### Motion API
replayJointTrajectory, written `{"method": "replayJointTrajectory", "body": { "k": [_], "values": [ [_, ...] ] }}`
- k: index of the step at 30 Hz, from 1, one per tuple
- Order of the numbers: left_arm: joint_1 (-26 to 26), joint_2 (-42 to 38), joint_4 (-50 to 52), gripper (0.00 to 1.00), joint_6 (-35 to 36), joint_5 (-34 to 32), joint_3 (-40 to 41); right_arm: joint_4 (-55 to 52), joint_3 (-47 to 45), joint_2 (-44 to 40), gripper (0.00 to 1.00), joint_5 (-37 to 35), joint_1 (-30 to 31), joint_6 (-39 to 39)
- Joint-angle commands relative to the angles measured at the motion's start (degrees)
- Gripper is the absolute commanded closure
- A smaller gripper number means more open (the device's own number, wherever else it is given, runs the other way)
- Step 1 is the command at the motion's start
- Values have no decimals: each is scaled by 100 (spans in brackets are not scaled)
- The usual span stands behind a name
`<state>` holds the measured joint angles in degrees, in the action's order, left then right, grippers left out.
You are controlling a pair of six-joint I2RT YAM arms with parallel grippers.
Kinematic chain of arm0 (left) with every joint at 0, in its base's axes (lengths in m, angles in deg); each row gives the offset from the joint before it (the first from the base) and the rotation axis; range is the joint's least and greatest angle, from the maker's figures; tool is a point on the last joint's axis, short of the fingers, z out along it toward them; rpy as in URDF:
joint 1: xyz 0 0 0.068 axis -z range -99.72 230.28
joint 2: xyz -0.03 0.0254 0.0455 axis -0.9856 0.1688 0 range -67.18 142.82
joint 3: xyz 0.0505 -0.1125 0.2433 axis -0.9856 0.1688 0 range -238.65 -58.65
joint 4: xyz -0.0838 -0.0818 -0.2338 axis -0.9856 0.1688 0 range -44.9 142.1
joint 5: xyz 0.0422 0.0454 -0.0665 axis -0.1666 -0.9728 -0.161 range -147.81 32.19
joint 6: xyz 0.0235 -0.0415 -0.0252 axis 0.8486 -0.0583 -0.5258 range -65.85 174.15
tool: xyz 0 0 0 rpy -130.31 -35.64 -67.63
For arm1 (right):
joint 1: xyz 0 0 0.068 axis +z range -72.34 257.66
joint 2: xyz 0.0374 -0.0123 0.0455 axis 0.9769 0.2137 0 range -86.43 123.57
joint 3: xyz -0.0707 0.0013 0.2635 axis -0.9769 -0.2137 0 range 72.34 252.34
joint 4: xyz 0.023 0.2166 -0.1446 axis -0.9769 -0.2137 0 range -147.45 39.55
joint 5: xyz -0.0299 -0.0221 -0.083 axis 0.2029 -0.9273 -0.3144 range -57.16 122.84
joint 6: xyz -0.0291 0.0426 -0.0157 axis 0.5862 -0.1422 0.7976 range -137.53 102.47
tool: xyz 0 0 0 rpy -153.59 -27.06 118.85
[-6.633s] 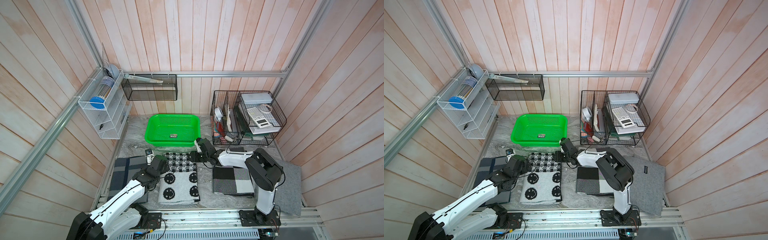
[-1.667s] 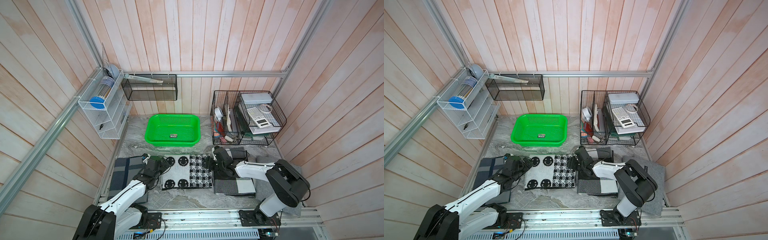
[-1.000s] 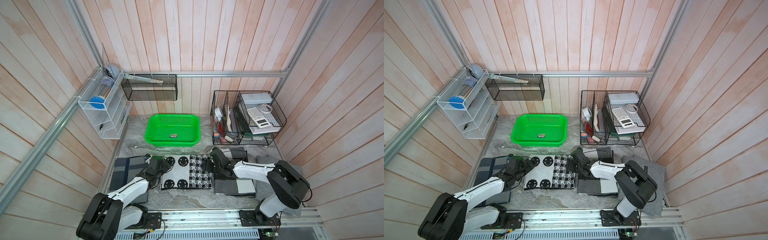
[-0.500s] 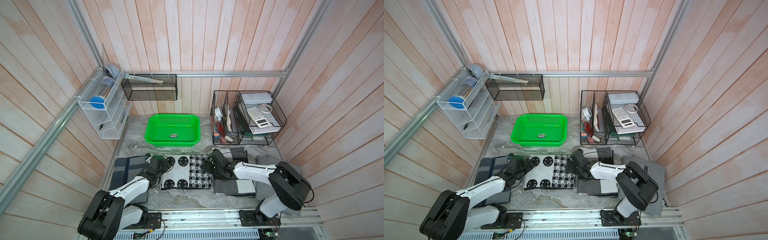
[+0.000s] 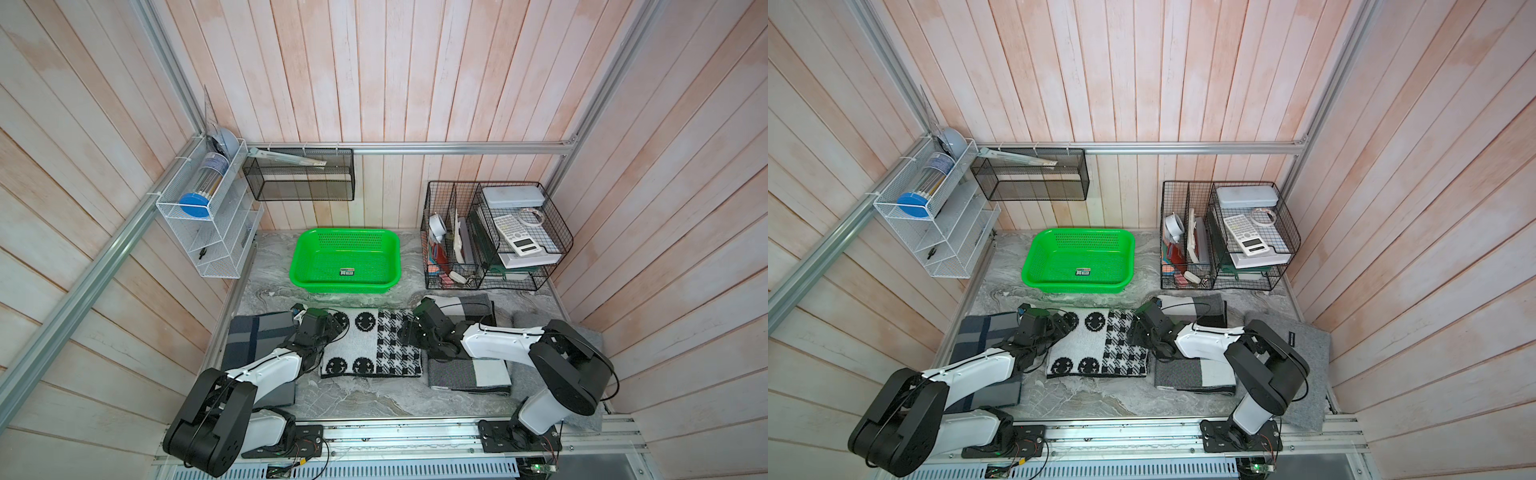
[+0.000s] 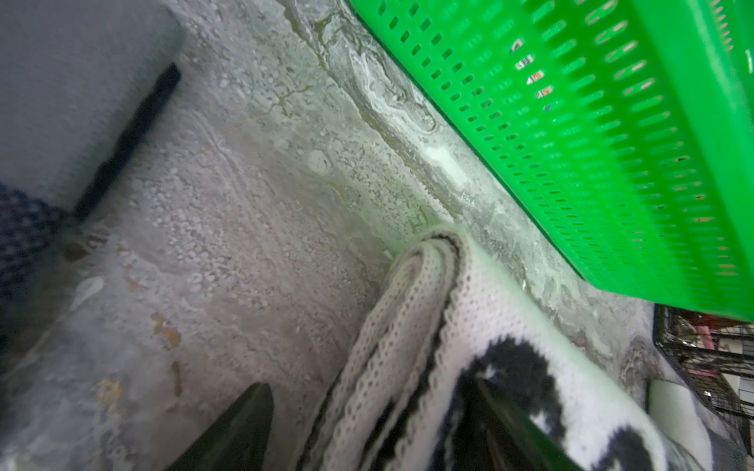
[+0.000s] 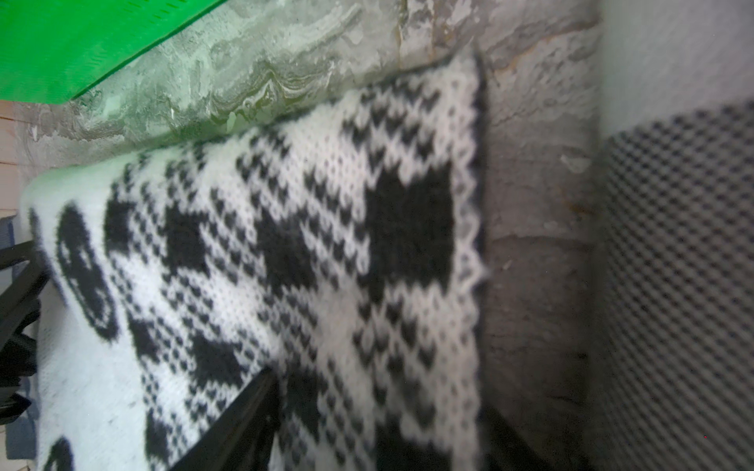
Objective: Put the folded scarf in the basket
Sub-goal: Pick up the scarf at the center of the board.
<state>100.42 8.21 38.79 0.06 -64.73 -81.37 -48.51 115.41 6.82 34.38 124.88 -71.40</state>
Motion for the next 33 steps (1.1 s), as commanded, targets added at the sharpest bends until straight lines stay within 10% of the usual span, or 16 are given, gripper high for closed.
{"method": "replayJointTrajectory", "body": {
  "k": [1,10,26,33],
  "values": [
    [-15,372,563,29,-90,343,216,-50,-174,194,44,212,68,-63],
    [-15,119,154,99,-111,647,444,413,-231,156,100,590,120,167],
    [-10,-3559,1285,100,268,366,435,682,-264,-1454,100,223,416,732],
    [-10,-3430,1606,100,657,90,-310,351,211,-1763,100,-187,414,954]
  ]
}}
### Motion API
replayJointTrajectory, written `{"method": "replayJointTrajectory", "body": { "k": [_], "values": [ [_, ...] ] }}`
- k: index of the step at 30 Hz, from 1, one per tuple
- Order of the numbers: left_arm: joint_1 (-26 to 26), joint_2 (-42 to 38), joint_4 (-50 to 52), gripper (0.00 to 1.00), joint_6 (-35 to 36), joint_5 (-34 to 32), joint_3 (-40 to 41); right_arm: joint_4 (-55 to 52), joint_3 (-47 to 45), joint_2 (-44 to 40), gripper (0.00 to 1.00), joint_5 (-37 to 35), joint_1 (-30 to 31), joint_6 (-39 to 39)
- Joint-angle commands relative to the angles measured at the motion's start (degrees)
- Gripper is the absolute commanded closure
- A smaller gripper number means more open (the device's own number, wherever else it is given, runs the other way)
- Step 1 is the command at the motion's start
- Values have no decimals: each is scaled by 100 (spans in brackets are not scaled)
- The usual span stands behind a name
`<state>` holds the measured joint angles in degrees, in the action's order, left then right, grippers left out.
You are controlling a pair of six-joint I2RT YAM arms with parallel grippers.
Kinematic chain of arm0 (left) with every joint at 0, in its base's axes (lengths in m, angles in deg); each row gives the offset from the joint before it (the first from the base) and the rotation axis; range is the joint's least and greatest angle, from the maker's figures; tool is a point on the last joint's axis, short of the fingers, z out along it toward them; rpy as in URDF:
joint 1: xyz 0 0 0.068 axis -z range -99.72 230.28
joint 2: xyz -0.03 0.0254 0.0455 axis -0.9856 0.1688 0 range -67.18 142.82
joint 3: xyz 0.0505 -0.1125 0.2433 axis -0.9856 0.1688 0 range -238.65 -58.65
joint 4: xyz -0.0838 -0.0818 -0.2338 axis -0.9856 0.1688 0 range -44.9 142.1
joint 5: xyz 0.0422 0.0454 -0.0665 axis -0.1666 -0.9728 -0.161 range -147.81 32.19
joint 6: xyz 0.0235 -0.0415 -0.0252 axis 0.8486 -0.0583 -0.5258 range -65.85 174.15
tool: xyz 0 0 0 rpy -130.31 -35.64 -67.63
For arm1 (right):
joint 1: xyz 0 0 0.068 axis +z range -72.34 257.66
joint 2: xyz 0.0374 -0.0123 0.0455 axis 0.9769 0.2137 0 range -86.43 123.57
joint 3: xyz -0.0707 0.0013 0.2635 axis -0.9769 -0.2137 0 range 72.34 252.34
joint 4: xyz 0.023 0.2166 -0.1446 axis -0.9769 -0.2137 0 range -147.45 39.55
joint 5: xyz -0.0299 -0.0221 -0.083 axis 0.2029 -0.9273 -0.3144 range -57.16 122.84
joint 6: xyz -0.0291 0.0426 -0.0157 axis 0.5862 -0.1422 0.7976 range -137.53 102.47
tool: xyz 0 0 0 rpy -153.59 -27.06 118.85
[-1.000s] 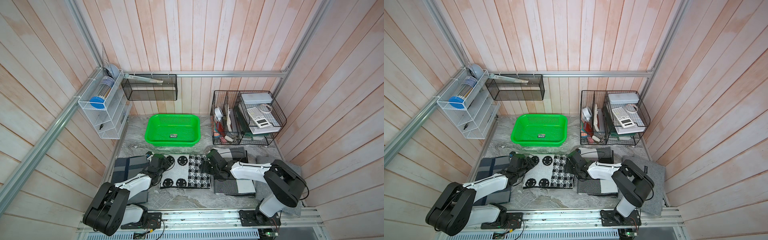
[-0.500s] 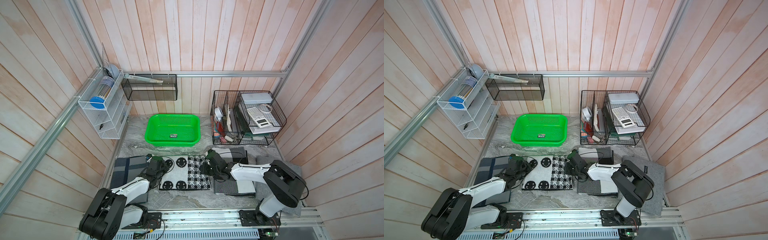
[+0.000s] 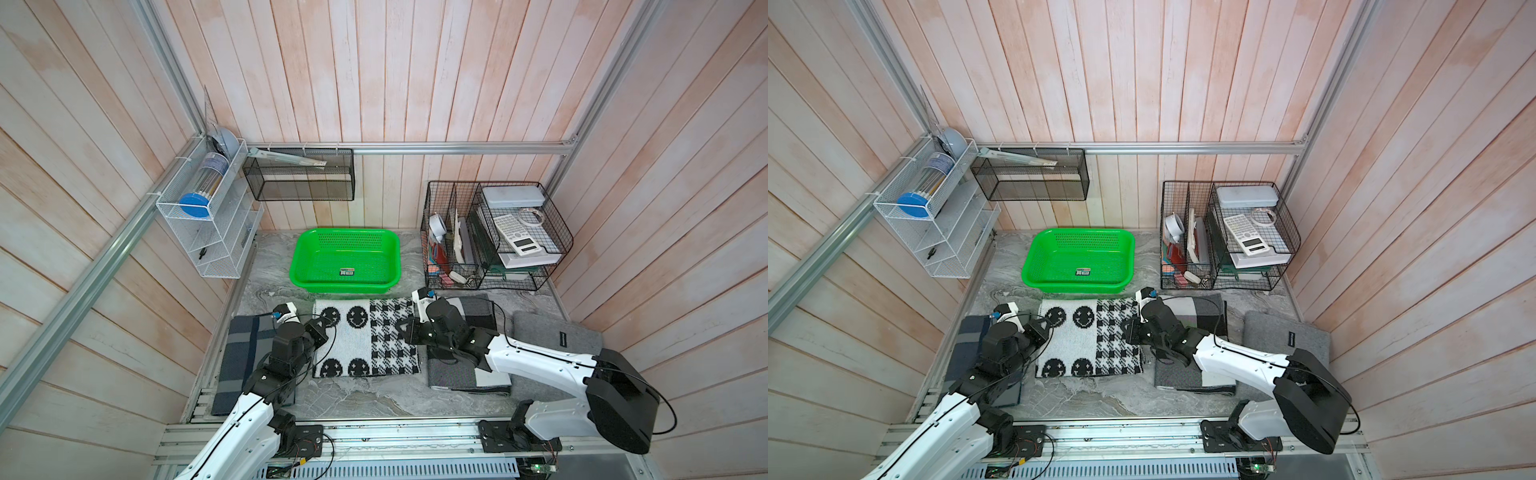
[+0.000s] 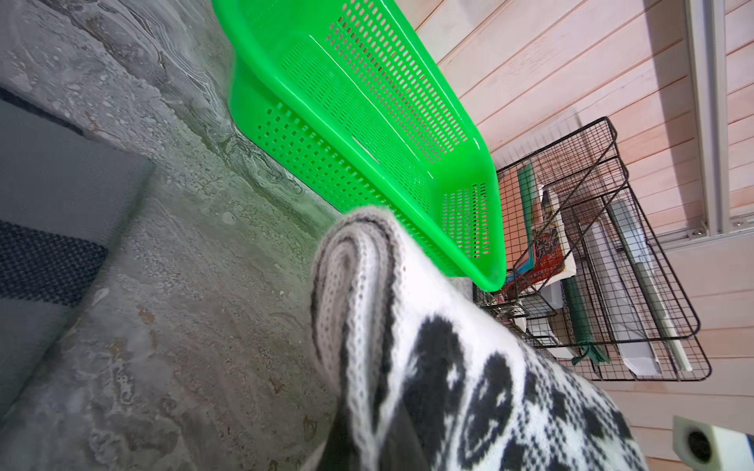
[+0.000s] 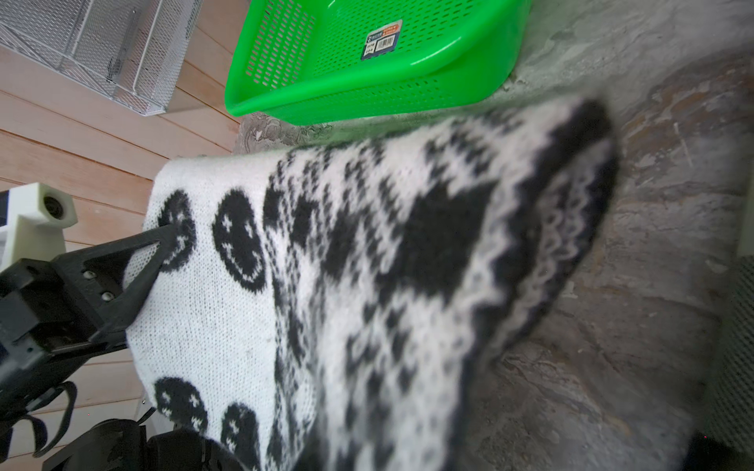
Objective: Put the folded scarf in the basket
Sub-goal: Pick up the scarf at the center of the board.
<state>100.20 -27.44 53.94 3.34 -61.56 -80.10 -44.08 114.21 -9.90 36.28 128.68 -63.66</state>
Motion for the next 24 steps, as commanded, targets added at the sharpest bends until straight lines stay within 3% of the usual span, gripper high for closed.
{"method": "replayJointTrajectory", "body": {
  "k": [1,5,8,16,24],
  "values": [
    [12,258,96,100,419,-289,-574,-41,356,-109,100,-508,35,187],
    [-4,853,123,100,742,-745,-1238,211,488,-284,100,-951,-78,442],
    [-92,1374,-61,100,908,-908,-1682,124,849,-228,100,-837,-413,640],
    [-712,2725,-437,100,1191,-585,-2964,-97,2299,747,100,16,-1369,1233],
    [-1290,4060,-673,100,1387,-151,-4060,-259,3814,2131,100,491,-1797,1579]
  ]
}}
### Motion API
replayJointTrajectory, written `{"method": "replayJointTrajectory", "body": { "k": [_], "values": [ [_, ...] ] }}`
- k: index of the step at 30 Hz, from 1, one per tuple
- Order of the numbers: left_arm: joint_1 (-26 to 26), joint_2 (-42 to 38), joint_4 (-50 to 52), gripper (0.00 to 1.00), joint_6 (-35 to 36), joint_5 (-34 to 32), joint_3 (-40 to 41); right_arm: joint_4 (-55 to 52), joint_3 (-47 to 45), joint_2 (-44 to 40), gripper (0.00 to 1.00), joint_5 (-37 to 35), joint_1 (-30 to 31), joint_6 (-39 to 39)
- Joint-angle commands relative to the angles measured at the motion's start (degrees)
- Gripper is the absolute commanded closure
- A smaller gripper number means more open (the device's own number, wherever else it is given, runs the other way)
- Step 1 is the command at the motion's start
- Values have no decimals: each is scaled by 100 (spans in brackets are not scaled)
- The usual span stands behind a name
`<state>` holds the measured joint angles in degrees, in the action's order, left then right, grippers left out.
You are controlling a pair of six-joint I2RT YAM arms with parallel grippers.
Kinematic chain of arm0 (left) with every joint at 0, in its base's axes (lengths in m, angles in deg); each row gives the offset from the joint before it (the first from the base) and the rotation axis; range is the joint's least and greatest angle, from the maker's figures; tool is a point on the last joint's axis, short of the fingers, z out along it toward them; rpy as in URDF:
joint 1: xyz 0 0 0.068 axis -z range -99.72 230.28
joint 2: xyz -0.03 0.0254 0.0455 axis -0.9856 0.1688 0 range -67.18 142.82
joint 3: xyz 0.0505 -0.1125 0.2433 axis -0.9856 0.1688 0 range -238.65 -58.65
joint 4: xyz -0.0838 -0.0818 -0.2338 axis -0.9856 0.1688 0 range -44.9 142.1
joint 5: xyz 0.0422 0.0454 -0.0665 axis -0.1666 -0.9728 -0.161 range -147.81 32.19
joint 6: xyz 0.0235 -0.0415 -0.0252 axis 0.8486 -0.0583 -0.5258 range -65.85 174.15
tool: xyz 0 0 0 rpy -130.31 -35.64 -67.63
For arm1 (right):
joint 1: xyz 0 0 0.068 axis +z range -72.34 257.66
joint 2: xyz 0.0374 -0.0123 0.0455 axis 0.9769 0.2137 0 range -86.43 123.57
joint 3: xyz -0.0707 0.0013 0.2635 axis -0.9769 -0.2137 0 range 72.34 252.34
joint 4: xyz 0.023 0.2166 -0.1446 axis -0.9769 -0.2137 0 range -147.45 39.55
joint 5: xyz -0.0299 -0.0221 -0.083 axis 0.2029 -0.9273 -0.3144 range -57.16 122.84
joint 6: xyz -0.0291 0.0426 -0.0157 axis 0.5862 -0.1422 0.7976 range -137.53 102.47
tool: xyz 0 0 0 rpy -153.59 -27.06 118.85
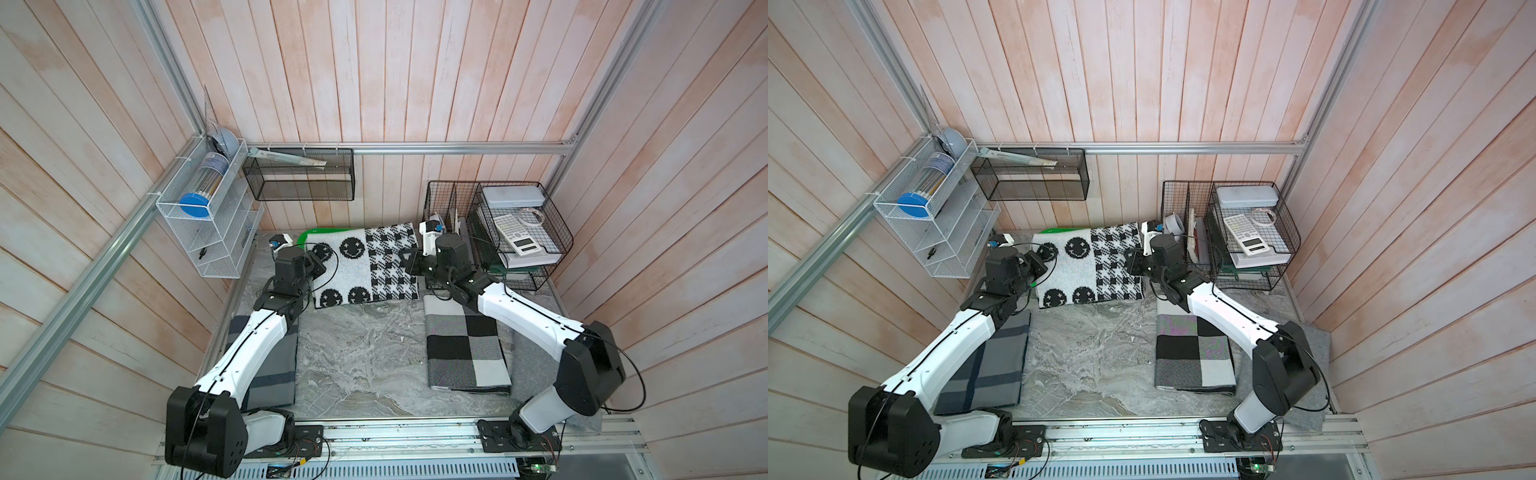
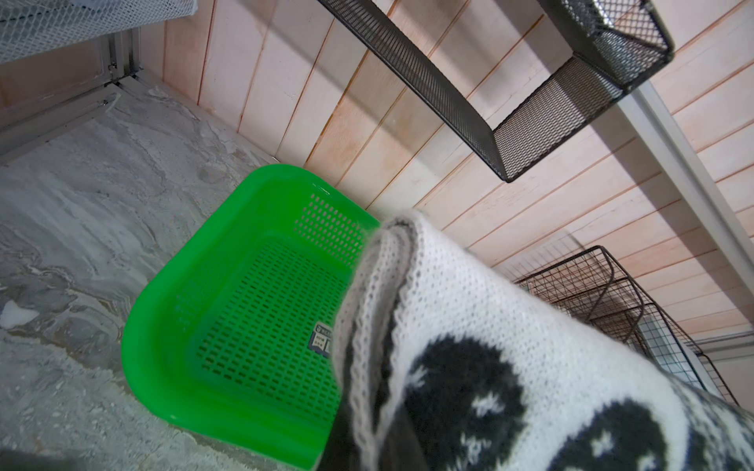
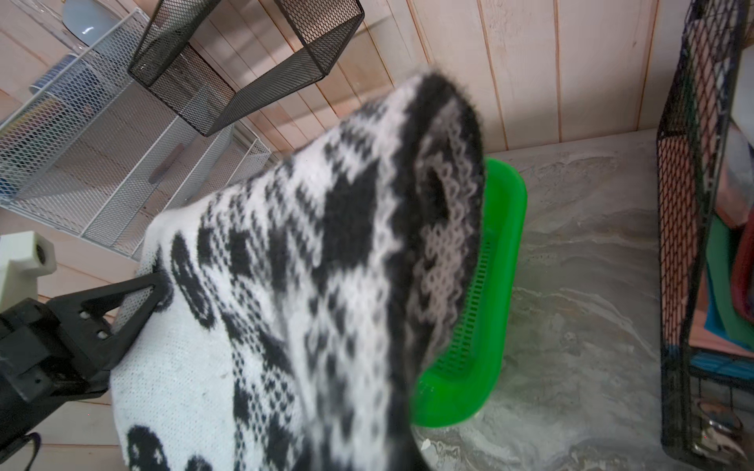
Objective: Put the folded scarf in the basket
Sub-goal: Pick up the scarf at the center of the board, then place the scarf in the basket.
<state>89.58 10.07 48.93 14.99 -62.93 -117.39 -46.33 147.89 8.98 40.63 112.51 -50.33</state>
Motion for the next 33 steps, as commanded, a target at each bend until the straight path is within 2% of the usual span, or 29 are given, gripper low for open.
{"method": "replayJointTrajectory", "body": {
  "k": [1,13,19,33],
  "values": [
    [-283,496,-164,100,256,50,-505,-57,660,437,100,97,-197,272],
    [-771,2321,-125,100,890,84,-2124,-632,2696,2306,100,82,-277,316],
    [-789,2864,-121,100,885,355,-2435,-1059,3510,3040,100,-20,-288,375],
    [-789,3601,-158,100,1174,129,-2728,-1363,3918,3742,100,27,-277,318]
  ]
}}
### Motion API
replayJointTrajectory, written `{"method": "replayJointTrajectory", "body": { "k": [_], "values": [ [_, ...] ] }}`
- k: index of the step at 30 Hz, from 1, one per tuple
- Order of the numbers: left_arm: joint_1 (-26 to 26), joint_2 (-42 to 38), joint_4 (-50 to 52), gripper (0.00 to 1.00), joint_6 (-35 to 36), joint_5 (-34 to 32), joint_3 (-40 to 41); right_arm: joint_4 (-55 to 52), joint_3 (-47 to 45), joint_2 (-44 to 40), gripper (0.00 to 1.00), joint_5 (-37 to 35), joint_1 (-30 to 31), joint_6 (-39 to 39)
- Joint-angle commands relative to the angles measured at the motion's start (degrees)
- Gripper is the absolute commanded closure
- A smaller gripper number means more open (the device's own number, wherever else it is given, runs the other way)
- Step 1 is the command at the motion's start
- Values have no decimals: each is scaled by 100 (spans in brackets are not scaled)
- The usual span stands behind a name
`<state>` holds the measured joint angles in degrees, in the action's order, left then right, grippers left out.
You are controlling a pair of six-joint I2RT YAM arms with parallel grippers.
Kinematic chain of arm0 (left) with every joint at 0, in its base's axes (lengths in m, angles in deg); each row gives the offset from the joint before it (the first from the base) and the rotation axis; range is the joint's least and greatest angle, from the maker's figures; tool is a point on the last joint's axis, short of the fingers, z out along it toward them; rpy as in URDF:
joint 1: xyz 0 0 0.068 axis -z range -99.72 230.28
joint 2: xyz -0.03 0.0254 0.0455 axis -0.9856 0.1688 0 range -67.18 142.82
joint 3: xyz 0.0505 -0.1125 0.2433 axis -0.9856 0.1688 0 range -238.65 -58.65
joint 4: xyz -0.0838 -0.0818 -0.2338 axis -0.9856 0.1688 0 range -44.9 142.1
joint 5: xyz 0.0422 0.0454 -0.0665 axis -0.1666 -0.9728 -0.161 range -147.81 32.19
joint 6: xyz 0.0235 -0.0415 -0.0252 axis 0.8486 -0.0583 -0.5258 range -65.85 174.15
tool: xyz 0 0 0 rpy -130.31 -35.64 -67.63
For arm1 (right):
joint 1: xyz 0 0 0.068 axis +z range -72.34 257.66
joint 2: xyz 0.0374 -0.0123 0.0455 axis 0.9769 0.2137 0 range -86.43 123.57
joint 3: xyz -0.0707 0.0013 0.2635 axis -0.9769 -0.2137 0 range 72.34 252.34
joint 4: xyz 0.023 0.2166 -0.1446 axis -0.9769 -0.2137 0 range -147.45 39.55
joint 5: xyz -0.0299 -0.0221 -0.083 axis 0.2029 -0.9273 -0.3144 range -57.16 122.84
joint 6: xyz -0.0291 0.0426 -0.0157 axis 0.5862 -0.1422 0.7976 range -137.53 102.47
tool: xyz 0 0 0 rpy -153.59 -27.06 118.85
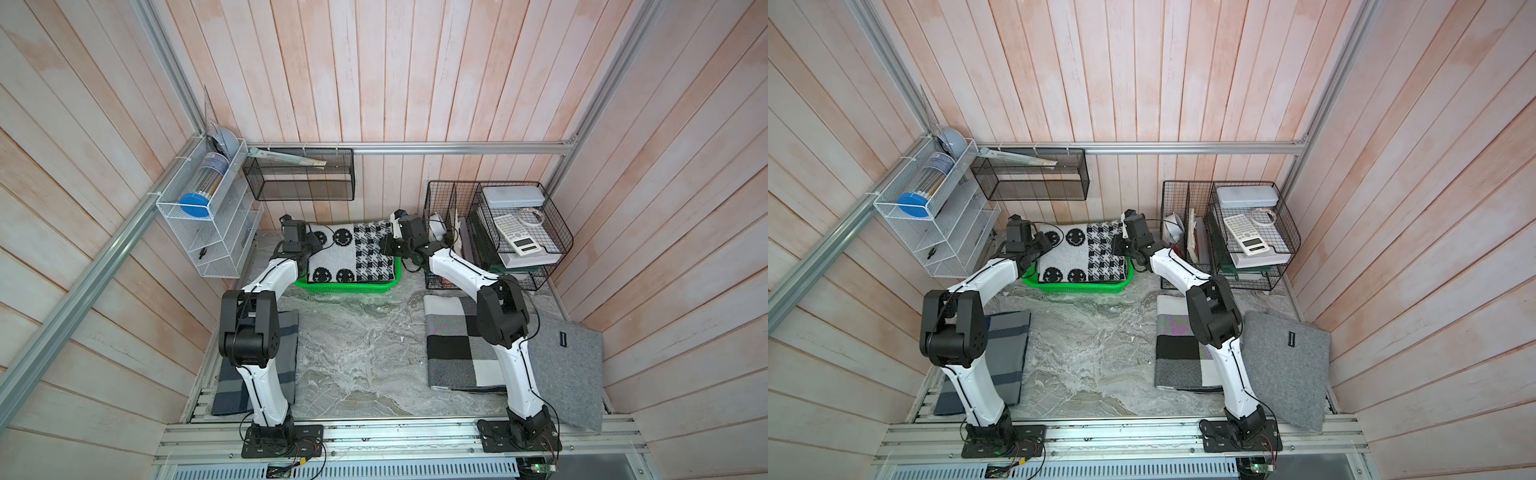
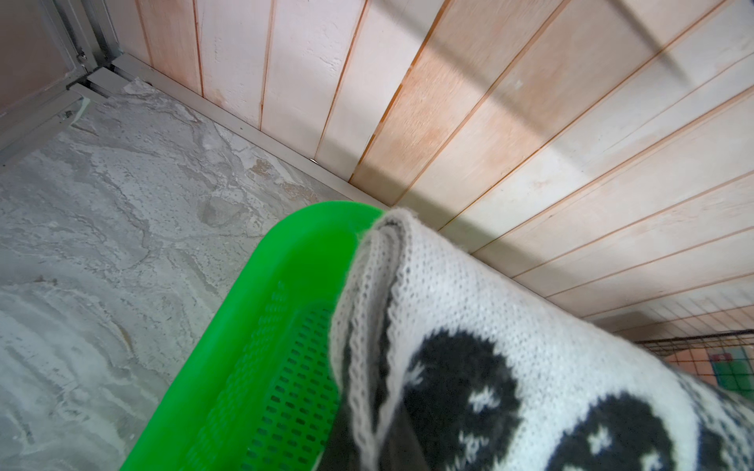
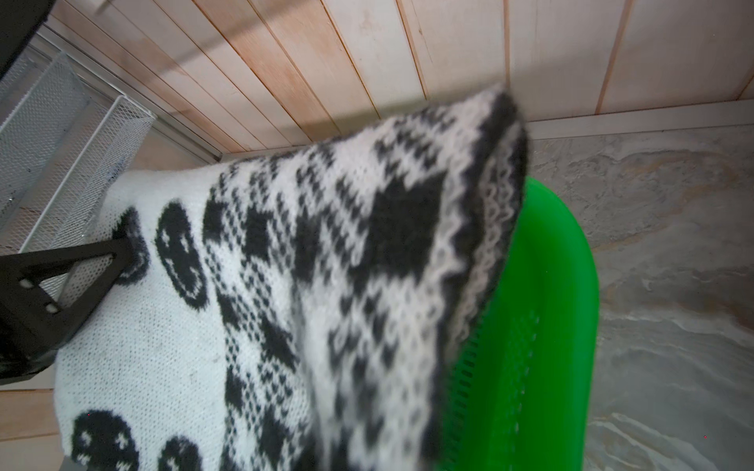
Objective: Put the folded scarf in the basket
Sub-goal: Place the scarf in the basket.
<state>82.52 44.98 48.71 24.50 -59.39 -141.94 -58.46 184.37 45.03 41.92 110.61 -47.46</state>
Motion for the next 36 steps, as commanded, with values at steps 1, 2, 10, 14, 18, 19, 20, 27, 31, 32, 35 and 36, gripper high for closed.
{"method": "replayJointTrajectory", "body": {
  "k": [1,2,10,14,18,19,20,27,31,32,35,36],
  "values": [
    [-77,156,-79,100,281,-308,-379,-169,291,187,100,-95,-89,22],
    [-84,186,-4,100,329,-343,-453,-194,316,227,100,-91,-87,23],
    [-100,288,132,100,555,-430,-478,-374,712,594,99,-86,-78,-32],
    [-101,380,184,76,462,-456,-628,-612,1008,748,86,-121,-79,36],
    [-100,409,405,39,422,-477,-977,-596,1018,686,45,-6,-75,65],
    [-98,377,416,30,412,-451,-1049,-605,1022,653,38,5,-68,75],
    [-101,353,451,24,407,-440,-1139,-621,1023,624,34,-3,-46,88],
    [22,-172,800,18,201,-213,-1164,-810,859,52,27,-190,86,148],
    [228,-946,578,18,-189,-49,-365,-501,4,-809,27,-325,199,174],
    [277,-1143,495,18,-278,4,-142,-344,-305,-1082,27,-361,230,165],
    [509,-1872,326,18,-591,78,604,360,-1524,-2135,27,-544,314,119],
    [603,-2143,273,18,-741,126,886,613,-2044,-2539,27,-638,342,115]
  ]
}}
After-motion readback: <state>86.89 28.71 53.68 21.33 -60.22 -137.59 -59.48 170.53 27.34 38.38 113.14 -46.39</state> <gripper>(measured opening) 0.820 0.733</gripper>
